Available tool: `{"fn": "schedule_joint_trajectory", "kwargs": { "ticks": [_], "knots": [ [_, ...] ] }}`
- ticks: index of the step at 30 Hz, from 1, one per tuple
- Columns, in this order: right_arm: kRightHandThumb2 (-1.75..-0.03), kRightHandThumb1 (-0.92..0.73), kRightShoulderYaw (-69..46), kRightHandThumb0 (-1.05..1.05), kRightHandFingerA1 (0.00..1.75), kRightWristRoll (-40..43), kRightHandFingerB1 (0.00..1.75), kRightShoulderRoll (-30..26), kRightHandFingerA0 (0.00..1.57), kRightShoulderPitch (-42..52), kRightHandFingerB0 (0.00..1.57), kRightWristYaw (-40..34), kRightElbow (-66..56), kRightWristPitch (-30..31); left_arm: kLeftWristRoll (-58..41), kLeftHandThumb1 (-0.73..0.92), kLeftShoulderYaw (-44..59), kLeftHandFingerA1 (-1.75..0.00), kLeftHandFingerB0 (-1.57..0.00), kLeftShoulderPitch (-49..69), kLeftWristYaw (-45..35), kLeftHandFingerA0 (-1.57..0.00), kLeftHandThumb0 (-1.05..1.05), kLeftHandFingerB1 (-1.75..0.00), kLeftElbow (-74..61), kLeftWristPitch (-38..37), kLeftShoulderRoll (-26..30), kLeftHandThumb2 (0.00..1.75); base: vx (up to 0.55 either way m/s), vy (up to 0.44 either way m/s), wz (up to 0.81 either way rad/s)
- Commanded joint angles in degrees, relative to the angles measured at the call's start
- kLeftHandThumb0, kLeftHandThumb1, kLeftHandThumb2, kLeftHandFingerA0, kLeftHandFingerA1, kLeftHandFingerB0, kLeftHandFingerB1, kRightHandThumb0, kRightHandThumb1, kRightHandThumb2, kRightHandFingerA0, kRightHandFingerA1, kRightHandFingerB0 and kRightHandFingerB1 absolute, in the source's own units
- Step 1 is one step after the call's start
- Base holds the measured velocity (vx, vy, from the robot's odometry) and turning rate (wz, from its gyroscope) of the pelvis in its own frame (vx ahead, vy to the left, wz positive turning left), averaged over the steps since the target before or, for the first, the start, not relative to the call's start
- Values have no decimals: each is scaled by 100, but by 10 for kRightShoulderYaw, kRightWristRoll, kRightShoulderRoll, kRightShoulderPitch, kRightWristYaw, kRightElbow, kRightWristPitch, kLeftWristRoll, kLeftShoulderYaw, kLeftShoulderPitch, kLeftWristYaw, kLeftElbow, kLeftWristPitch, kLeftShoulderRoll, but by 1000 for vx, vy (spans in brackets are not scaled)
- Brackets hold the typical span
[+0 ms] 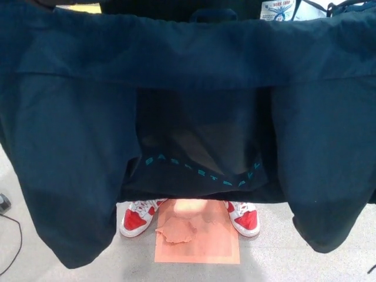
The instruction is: A person hands a coat to the robot and the robot grabs it with both hands and holds it while the person wears the coat.
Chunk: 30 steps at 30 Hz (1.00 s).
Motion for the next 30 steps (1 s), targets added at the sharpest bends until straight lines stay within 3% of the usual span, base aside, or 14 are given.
{"fn": "schedule_joint_trajectory", "kwargs": {
  "ticks": [1, 2, 3, 7, 8, 9, 12, 15, 16, 21, 22, 26, 28, 30],
  "knots": [
    [-89, -56, 207, -85, 45, -40, 37, -49, 28, -189, 14, 438, 125, 168, -17, 53, -138, -28, -11, -173, -446, -5, -84, -27, 87, 250, 74, 90, 0, 0, 0],
    [-91, -57, 214, -86, 46, -44, 38, -51, 32, -195, 15, 447, 126, 170, -13, 59, -142, -31, -14, -177, -450, -10, -88, -25, 88, 251, 73, 65, 0, 0, 0],
    [-90, -57, 223, -87, 45, -46, 39, -51, 30, -202, 20, 461, 129, 169, -8, 53, -146, -42, -4, -180, -454, -9, -82, -35, 88, 256, 74, 92, 0, 0, 0],
    [-62, -71, 242, -89, 35, -44, 29, -47, 35, -218, 26, 486, 148, 166, -3, 53, -160, -43, -3, -191, -472, -13, -82, -33, 90, 278, 77, 91, 0, 0, 0],
    [-91, -57, 248, -90, 46, -44, 39, -45, 31, -223, 21, 493, 151, 167, 0, 64, -164, -31, -11, -192, -477, -17, -84, -25, 89, 282, 79, 61, 0, 0, 0],
    [-91, -57, 256, -89, 46, -46, 39, -43, 31, -230, 20, 501, 154, 168, 5, 24, -169, -48, 0, -191, -483, -1, -38, -47, 87, 281, 81, 90, 0, 0, 0],
    [-62, -71, 267, -87, 36, -56, 29, -44, 36, -236, 26, 503, 151, 167, 14, 24, -170, -48, 0, -186, -474, -1, -38, -47, 86, 264, 82, 90, 0, 0, 0],
    [-63, -72, 279, -89, 36, -70, 30, -42, 36, -242, 28, 506, 155, 157, 18, 25, -171, -48, 0, -185, -472, -1, -38, -47, 86, 260, 85, 91, 0, 0, 0],
    [-92, -59, 282, -90, 45, -72, 40, -42, 31, -242, 24, 505, 156, 150, 18, 25, -172, -48, 0, -185, -474, -1, -38, -47, 86, 260, 86, 91, 0, 0, 0],
    [-62, -71, 290, -85, 37, -67, 31, -42, 37, -239, 32, 511, 161, 152, 23, 23, -176, -48, 0, -184, -479, -1, -39, -47, 89, 256, 90, 90, 0, 0, 0],
    [-98, -57, 295, -83, 54, -69, 37, -42, 40, -240, 14, 515, 163, 157, 23, 23, -177, -48, 0, -183, -482, -1, -39, -47, 89, 257, 91, 90, 0, 0, 0],
    [-97, -55, 305, -83, 54, -73, 37, -40, 38, -246, 13, 528, 165, 174, 25, 24, -178, -48, 0, -178, -487, -1, -38, -47, 90, 254, 94, 90, 0, 0, 0],
    [-62, -69, 309, -85, 38, -75, 31, -40, 36, -247, 31, 532, 168, 174, 28, 23, -178, -48, 0, -170, -483, -1, -38, -46, 87, 255, 95, 89, 0, 0, 0],
    [-97, -58, 311, -87, 51, -78, 37, -44, 37, -244, 16, 534, 166, 166, 27, 23, -178, -48, 0, -161, -477, -1, -38, -46, 82, 258, 92, 89, 0, 0, 0]
  ]
}}
